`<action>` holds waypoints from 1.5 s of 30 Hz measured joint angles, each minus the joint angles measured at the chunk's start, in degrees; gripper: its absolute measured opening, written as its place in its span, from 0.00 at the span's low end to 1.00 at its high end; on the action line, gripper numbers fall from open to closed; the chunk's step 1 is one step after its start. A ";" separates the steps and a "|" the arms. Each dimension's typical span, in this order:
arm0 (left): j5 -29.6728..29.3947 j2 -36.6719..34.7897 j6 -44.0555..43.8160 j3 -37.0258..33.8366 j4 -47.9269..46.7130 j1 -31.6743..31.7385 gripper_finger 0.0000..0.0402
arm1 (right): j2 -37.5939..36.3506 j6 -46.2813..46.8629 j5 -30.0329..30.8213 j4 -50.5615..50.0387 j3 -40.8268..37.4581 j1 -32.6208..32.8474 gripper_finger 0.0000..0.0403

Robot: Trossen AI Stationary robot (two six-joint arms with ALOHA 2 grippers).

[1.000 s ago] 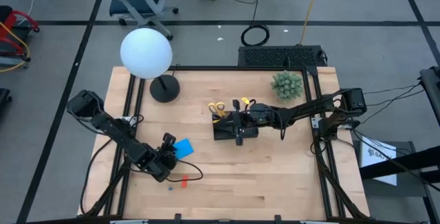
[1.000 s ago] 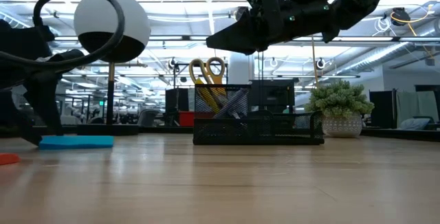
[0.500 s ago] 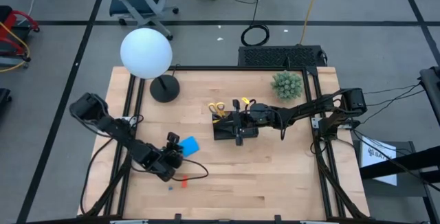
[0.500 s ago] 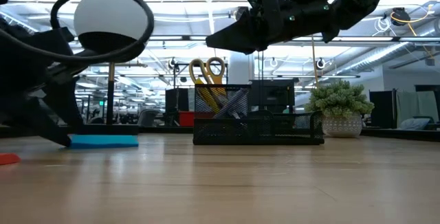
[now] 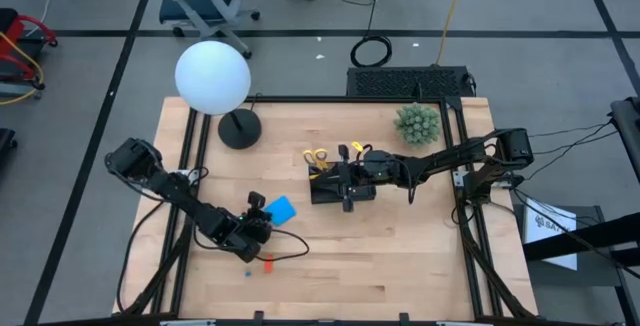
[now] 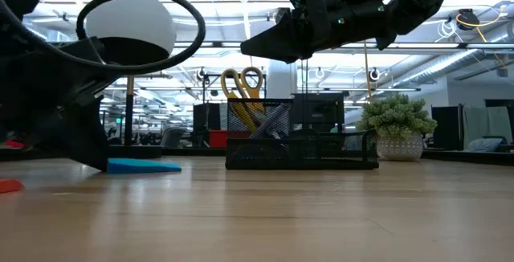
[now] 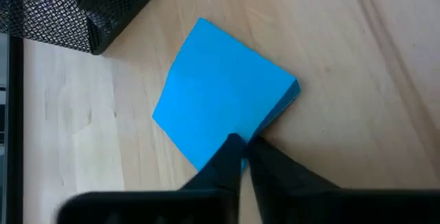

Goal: Pick and place office supplies into organizer
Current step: Put the blue sticky notes into the right compartment of the black desk organizer

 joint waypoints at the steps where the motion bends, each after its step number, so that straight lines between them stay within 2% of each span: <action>1: 0.07 0.00 0.00 0.00 0.16 0.17 0.04 | 0.00 0.00 0.00 0.00 0.00 0.00 0.23; 19: -2.85 0.28 0.57 1.67 0.06 -0.15 0.01 | 0.00 0.28 0.43 0.00 0.00 0.00 0.23; 25: -3.85 0.24 0.85 4.41 -4.16 -0.49 0.01 | -0.02 0.42 6.07 -0.02 0.00 0.00 0.23; 31: -6.42 0.20 1.60 7.41 -8.15 -0.86 0.00 | -0.04 0.57 6.57 0.00 0.00 -0.02 0.23; 34: -6.99 0.15 2.40 8.52 -8.83 -0.86 0.00 | -0.81 1.07 10.57 -0.47 -0.02 0.00 0.23; 37: -7.47 0.13 2.81 9.63 -9.44 -0.89 0.00 | -3.04 1.05 14.78 -2.91 -0.02 -0.02 0.23; 45: -11.57 0.11 9.33 13.20 -10.42 -0.57 0.00 | -10.99 6.77 17.89 -12.84 -0.03 0.21 0.23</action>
